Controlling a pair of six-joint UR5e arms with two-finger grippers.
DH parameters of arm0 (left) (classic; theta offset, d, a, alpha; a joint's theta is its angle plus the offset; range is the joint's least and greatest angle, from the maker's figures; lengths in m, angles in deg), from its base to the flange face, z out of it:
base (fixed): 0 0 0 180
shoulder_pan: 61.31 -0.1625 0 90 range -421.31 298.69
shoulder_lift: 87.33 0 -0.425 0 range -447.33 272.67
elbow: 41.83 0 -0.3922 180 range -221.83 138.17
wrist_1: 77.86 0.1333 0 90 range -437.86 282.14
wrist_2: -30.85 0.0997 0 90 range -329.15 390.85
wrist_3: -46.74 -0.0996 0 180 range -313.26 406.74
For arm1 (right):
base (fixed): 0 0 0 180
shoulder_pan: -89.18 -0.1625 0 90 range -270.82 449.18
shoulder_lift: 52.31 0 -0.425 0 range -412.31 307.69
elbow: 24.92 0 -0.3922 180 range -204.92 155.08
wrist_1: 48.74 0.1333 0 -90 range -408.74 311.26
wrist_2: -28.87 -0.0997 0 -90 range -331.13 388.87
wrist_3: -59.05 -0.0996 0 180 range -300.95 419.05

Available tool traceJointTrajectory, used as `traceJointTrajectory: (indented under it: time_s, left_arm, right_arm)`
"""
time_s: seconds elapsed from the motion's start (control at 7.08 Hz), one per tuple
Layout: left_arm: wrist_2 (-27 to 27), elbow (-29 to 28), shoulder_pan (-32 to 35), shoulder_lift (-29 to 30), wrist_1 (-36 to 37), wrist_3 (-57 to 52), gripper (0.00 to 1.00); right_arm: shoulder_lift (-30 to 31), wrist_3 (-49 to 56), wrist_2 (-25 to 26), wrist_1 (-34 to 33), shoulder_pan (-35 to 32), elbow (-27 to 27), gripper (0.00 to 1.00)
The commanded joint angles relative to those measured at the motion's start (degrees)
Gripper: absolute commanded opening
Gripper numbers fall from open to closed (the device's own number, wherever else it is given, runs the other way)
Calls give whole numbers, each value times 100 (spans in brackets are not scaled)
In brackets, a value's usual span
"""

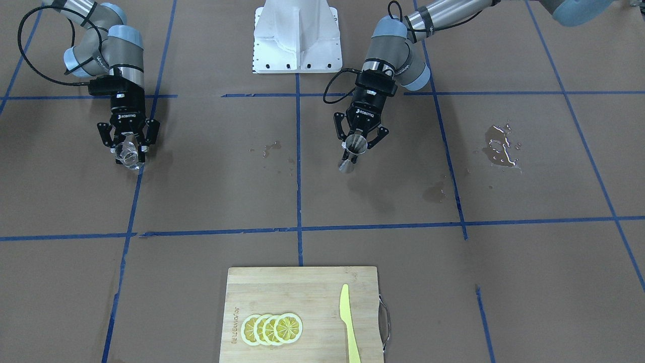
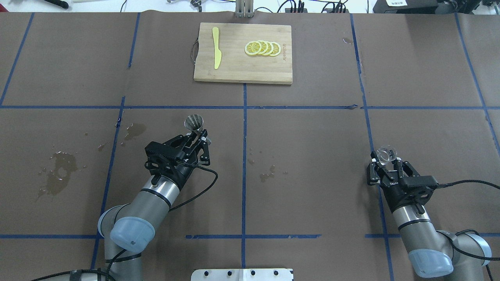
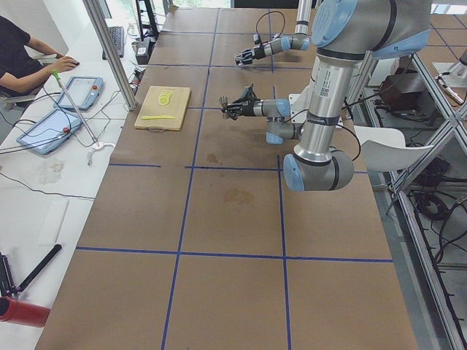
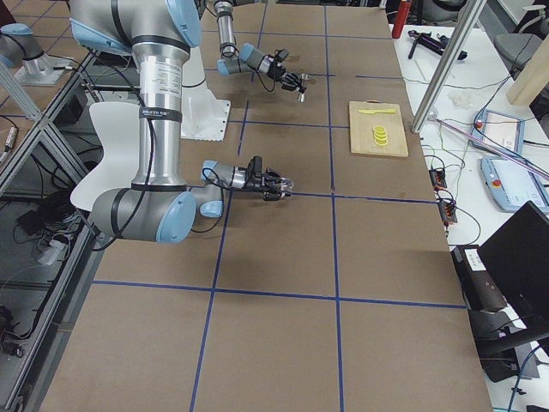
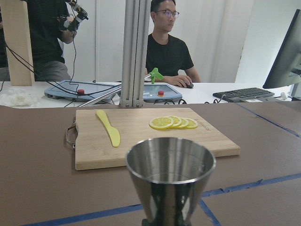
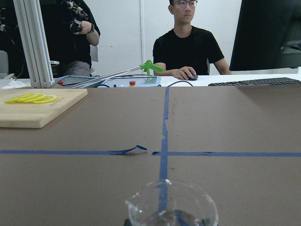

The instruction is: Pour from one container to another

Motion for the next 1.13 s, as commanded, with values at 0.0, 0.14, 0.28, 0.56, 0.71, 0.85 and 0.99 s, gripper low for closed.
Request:
traceJointTrajectory:
  time_s: [0.0,0.14,0.28,0.56,0.71,0.85,0.99]
  left_arm:
    - [-6,18,0,1,-2,0,0]
    - [-6,18,-9,1,6,-9,0]
    - [-15,36,-17,-16,-2,-148,0]
    - [-6,140,-70,114,-359,-580,0]
    - [46,81,-149,133,-363,-615,0]
    - [73,97,-193,133,-363,-641,0]
    - [82,80,-228,98,-363,-633,0]
  right_arm:
    - [-14,809,-208,667,-41,-4,0]
    - [-14,891,-182,729,-67,-127,0]
    - [-14,1283,-200,721,-67,-337,0]
    - [-5,2241,-384,738,-67,-742,0]
    - [-14,2280,-402,729,-32,-891,0]
    - [-14,2280,-541,738,-23,-1032,0]
    - [-66,2297,-760,729,-15,-1259,0]
